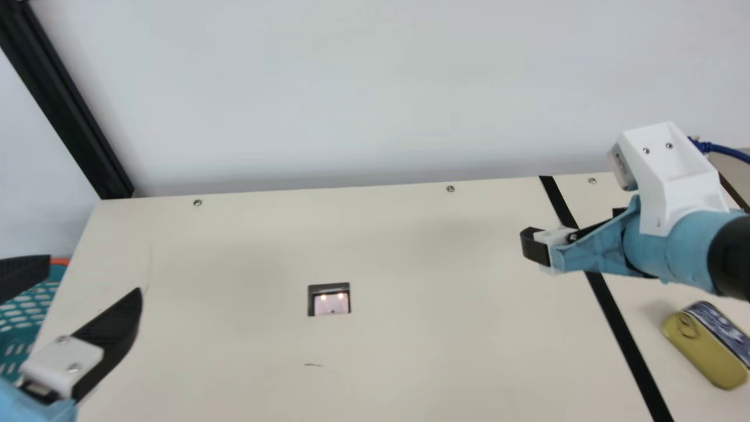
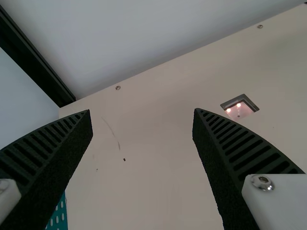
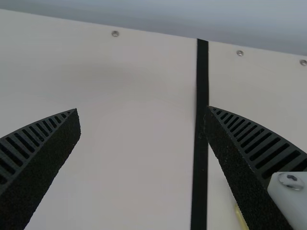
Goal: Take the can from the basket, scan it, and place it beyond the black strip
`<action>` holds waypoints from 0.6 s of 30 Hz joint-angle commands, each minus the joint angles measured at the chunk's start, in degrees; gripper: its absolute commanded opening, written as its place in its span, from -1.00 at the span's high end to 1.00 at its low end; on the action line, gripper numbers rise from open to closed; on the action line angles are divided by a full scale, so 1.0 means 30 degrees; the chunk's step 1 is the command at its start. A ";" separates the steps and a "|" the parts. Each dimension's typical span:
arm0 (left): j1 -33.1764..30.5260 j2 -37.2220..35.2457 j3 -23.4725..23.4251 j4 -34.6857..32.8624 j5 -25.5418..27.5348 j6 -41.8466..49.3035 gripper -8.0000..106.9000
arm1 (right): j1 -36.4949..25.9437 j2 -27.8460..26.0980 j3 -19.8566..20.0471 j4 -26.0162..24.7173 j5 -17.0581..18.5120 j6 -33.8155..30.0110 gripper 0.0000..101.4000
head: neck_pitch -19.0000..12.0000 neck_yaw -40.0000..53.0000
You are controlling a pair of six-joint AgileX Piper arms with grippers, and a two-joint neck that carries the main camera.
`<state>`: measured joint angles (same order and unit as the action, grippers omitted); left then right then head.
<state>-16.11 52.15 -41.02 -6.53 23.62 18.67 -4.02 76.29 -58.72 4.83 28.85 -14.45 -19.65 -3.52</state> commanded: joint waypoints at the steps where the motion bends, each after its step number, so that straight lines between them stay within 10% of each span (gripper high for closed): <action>1: 0.0000 0.0000 0.0000 0.0000 0.0000 0.0000 -0.71 | 0.0534 -0.0322 0.0188 0.0269 -0.0139 0.0172 -1.00 | -0.0658 0.0566; 18: 0.0000 0.0000 0.0000 0.0000 0.0000 0.0000 -0.71 | 0.2263 -0.3537 0.2830 -0.1071 -0.0163 0.3103 -1.00 | 0.2727 0.0938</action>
<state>-16.11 52.15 -41.02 -6.53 23.62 18.67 2.68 66.43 -50.75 2.34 28.29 -6.14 -12.02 0.00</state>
